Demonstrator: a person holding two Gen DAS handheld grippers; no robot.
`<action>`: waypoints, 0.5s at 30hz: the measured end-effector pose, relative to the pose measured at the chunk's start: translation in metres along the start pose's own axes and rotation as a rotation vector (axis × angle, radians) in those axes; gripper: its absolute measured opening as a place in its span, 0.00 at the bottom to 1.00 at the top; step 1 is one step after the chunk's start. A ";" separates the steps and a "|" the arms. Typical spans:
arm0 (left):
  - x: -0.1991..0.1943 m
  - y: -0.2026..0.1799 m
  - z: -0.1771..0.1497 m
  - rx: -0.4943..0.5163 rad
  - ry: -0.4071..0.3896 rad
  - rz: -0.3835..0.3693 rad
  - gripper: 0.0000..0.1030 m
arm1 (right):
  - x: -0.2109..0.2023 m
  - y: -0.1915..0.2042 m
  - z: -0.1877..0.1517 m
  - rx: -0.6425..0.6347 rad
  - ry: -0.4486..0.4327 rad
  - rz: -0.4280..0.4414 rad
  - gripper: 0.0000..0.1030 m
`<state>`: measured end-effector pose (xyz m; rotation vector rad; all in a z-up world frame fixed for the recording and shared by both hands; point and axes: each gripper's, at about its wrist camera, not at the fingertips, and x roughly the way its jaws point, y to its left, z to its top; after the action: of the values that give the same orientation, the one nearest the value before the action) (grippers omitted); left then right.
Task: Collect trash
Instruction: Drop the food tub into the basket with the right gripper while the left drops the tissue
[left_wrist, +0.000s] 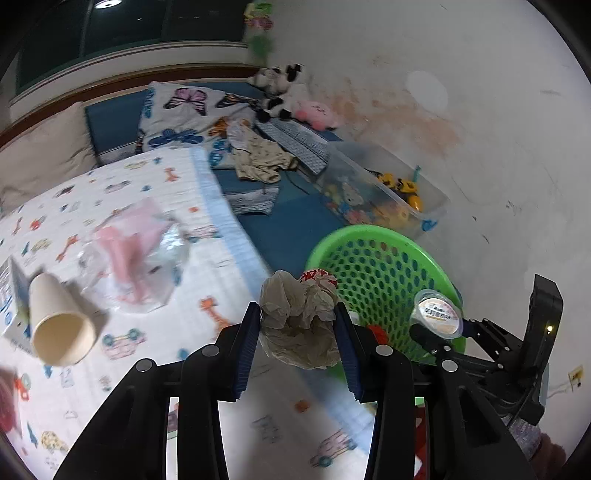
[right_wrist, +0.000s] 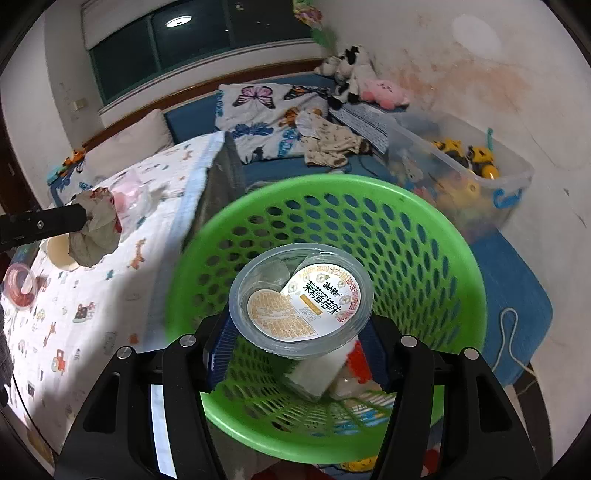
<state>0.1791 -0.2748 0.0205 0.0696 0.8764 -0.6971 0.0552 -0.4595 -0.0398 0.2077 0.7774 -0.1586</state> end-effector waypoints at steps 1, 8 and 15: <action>0.003 -0.005 0.001 0.008 0.003 -0.004 0.39 | 0.000 -0.003 -0.001 0.005 0.001 -0.005 0.59; 0.023 -0.037 0.009 0.060 0.023 -0.036 0.39 | -0.003 -0.016 -0.006 0.032 0.003 -0.034 0.68; 0.045 -0.048 0.013 0.054 0.059 -0.068 0.39 | -0.013 -0.023 -0.007 0.040 -0.016 -0.049 0.71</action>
<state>0.1793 -0.3398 0.0068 0.1102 0.9201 -0.7854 0.0368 -0.4796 -0.0383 0.2254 0.7642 -0.2220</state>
